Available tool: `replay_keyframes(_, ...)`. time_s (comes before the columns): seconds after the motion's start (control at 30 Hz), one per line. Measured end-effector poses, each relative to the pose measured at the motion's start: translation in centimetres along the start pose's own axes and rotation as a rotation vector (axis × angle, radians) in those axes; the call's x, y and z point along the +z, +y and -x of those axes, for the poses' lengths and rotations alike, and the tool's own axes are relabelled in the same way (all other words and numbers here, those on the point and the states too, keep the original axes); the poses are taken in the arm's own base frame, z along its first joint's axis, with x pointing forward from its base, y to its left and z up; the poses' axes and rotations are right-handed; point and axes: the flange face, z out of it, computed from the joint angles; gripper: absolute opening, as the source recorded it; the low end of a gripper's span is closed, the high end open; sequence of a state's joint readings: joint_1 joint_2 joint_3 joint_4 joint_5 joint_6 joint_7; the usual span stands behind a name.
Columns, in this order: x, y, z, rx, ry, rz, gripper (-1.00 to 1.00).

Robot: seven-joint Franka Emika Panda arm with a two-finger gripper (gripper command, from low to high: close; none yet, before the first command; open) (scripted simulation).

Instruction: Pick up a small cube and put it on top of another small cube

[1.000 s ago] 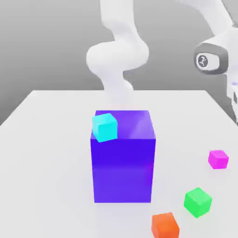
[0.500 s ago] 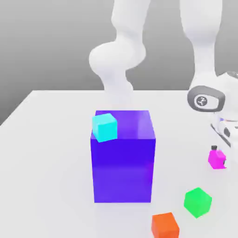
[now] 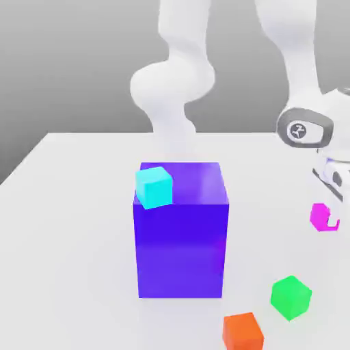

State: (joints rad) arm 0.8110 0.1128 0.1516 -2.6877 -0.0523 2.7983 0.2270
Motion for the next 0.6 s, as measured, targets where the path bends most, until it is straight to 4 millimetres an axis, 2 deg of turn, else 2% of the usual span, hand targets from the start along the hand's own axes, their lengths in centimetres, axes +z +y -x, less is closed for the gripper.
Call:
replay_keyframes(0.07, -1.0, 3.8, -1.5, 0.131, 0.000, -0.001, -1.00)
replay_keyframes(0.17, -2.4, 10.7, -3.0, 0.348, 0.000, -0.002, -1.00)
replay_keyframes(0.27, -3.9, 17.8, -3.3, 0.563, 0.000, -0.002, -1.00)
replay_keyframes(0.3, -4.1, 19.6, -3.3, 0.617, 0.000, -0.002, -1.00)
replay_keyframes(0.37, -2.9, 20.3, -3.5, 0.641, 0.001, -0.002, -1.00)
replay_keyframes(0.47, 0.4, 20.4, -3.5, 0.648, 0.001, -0.002, -1.00)
replay_keyframes(0.5, 1.3, 20.4, -3.5, 0.649, 0.000, -0.001, 1.00)
replay_keyframes(0.6, 1.3, 20.4, -3.5, 0.649, 0.000, -0.001, 1.00)
